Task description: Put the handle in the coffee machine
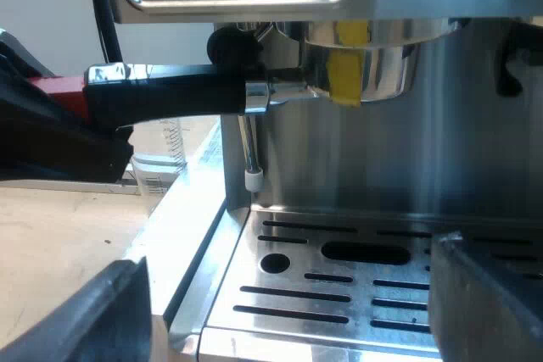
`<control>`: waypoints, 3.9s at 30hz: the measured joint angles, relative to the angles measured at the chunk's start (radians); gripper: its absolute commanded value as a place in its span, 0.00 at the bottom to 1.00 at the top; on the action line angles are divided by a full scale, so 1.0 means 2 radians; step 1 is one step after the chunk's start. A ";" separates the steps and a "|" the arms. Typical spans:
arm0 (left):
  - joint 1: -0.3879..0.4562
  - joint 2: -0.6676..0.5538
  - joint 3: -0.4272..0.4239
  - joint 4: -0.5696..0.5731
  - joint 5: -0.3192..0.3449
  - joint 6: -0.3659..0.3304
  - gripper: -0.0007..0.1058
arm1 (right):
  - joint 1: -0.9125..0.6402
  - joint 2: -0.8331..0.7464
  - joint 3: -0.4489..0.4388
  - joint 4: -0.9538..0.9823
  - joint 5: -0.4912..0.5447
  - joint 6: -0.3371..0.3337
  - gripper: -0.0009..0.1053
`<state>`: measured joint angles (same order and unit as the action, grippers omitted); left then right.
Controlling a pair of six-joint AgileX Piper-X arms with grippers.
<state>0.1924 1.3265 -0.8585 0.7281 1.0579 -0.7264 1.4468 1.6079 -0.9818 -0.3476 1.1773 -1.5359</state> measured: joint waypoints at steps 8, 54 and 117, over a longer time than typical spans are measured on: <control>0.000 0.000 0.000 -0.003 0.005 0.001 0.01 | 0.000 0.000 0.000 0.000 0.000 0.000 0.66; 0.002 0.005 0.002 -0.034 0.020 0.001 0.01 | -0.049 0.010 0.001 0.012 -0.032 0.000 0.65; 0.001 0.005 -0.001 -0.024 0.017 0.001 0.01 | -0.192 0.143 -0.030 -0.232 -0.164 -0.115 0.44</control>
<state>0.1953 1.3356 -0.8610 0.6796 1.0920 -0.7245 1.0622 1.8946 -1.0422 -0.8112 0.8496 -1.7669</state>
